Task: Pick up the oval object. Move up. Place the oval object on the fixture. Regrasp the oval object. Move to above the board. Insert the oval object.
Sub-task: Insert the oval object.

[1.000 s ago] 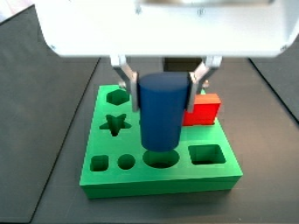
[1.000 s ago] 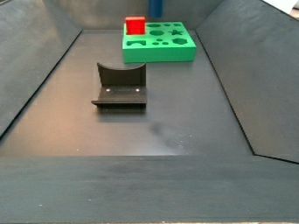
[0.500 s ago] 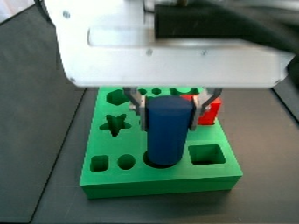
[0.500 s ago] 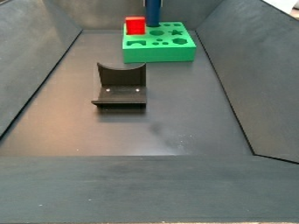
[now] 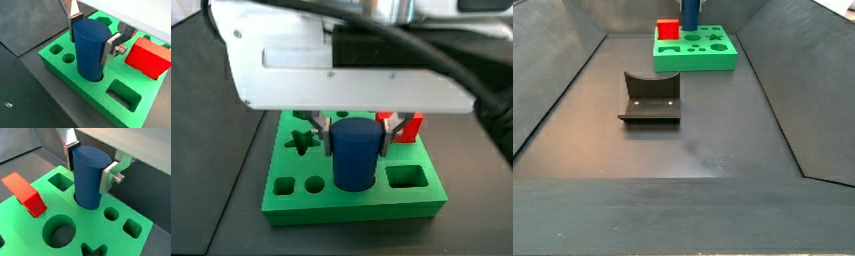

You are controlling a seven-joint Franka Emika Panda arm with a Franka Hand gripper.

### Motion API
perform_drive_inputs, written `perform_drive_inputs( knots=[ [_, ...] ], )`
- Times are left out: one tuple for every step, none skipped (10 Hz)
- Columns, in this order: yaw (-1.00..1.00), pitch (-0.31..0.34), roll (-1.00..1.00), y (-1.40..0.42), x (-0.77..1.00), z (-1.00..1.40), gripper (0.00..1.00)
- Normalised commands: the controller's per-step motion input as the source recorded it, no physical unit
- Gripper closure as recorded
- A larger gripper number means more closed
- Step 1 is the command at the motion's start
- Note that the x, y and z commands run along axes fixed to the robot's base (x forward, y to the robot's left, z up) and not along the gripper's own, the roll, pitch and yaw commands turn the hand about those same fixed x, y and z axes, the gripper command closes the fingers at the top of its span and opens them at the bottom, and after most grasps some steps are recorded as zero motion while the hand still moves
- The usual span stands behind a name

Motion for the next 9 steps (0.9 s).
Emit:
perform_drive_inputs(
  knots=[
    [0.0, -0.106, 0.1, -0.13, 0.0, -0.9, 1.0],
    [0.05, -0.091, 0.15, -0.09, 0.04, -0.93, 1.0],
    [0.05, -0.076, 0.17, -0.08, 0.08, -0.92, 1.0],
    [0.05, -0.081, 0.17, -0.06, 0.09, -0.91, 1.0],
    [0.06, -0.08, 0.17, -0.07, 0.11, -0.9, 1.0],
    [0.04, -0.067, 0.17, -0.08, 0.14, -0.93, 1.0],
    [0.0, -0.059, 0.1, -0.13, 0.42, -1.0, 1.0],
    [0.0, 0.0, 0.0, 0.0, 0.03, 0.0, 1.0],
    [0.0, 0.0, 0.0, 0.0, 0.0, 0.0, 1.0]
  ],
)
